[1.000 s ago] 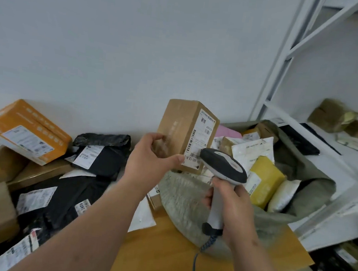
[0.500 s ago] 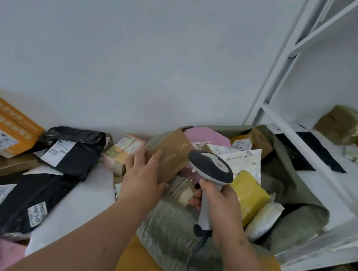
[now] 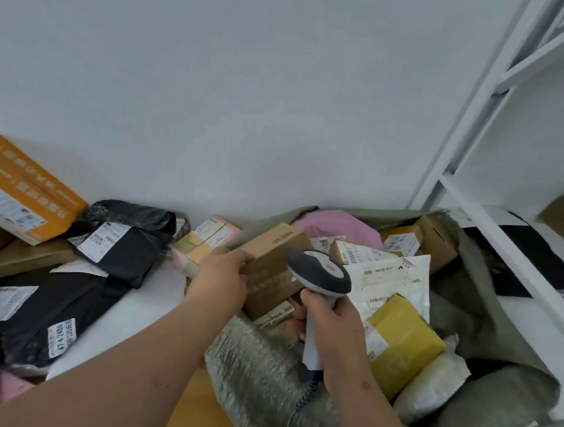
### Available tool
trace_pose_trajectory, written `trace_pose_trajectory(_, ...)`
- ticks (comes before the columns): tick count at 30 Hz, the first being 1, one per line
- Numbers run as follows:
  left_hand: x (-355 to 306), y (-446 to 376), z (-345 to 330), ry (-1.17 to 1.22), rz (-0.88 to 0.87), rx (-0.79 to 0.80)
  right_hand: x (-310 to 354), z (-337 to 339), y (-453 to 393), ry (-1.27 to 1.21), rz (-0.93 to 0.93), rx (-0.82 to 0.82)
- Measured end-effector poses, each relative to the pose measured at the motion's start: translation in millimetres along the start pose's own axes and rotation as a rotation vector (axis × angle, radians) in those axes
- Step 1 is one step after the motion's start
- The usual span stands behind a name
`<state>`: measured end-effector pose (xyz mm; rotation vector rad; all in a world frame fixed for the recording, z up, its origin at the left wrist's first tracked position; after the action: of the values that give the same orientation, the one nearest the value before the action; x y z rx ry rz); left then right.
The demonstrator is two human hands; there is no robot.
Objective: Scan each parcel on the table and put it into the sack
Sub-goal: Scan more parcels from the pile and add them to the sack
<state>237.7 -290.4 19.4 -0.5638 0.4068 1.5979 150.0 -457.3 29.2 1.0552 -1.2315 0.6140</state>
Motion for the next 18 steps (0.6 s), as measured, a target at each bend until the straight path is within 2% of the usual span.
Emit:
trace_pose_trajectory(4,17,-3,9,0.059,0.032,-0.061,1,-13,-3,0.012,-0.027,0.026)
trace_pose_trajectory(9,57,3,41,0.21,0.169,-0.233,10,-41,9,0.025,-0.049,0.11)
trace_pose_trajectory(18,168,26,116,0.043,0.287,-0.311,-9,-132,69,0.208,0.005,0.236)
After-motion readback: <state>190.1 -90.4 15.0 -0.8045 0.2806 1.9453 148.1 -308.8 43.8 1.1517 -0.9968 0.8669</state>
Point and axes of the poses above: each hand's wrist, its own y-axis away from the middle knuckle, its own z-axis out of the back of the hand, x = y × z, the point moved 3 cm from there along -y, towards the middle knuckle, and after that the axes turned 10 degrees about -x, right-handed, at the moved point
